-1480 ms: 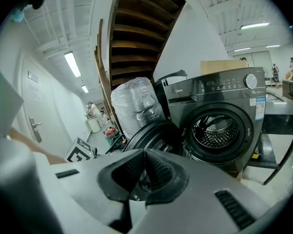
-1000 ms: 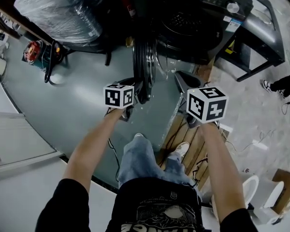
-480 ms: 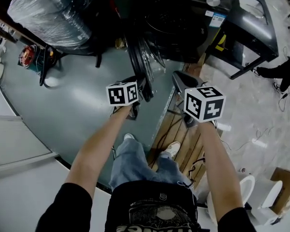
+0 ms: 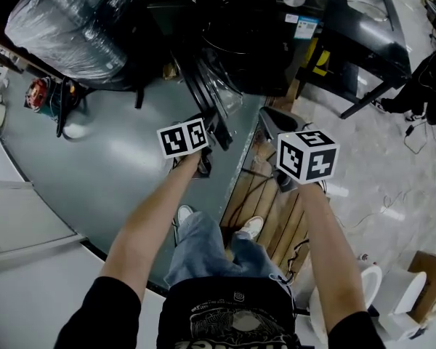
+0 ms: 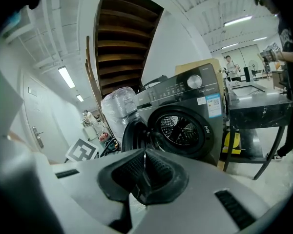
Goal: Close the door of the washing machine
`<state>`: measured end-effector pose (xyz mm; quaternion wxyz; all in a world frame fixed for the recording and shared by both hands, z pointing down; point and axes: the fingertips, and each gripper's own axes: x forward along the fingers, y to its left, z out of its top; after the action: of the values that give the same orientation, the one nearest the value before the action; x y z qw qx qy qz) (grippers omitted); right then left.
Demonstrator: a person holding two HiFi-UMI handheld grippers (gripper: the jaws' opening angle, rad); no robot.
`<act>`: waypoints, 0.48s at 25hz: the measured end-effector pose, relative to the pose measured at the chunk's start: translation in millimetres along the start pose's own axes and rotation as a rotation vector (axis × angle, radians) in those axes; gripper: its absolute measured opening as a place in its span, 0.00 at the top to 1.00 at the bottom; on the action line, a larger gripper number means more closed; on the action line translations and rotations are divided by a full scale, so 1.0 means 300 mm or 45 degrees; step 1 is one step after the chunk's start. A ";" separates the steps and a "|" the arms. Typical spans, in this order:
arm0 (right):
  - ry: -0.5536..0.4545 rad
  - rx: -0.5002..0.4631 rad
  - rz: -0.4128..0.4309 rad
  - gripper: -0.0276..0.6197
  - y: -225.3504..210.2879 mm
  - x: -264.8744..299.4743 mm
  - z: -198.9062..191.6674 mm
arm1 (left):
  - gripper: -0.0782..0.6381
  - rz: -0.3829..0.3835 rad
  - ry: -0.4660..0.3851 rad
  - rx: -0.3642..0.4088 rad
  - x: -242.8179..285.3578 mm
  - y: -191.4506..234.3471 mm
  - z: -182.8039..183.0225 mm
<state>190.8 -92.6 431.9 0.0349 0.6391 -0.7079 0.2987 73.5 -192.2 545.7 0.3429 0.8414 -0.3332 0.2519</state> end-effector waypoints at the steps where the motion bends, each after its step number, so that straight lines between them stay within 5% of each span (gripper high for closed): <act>1: -0.002 0.004 -0.003 0.92 -0.019 -0.006 0.004 | 0.61 -0.001 0.001 -0.005 0.014 -0.015 0.004; 12: -0.009 0.015 -0.017 0.92 -0.153 -0.080 0.014 | 0.58 -0.038 -0.004 -0.045 0.123 -0.145 0.044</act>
<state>238.9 -73.7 435.4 0.0306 0.6451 -0.7019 0.3005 132.0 -192.8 543.7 0.3608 0.8405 -0.3255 0.2395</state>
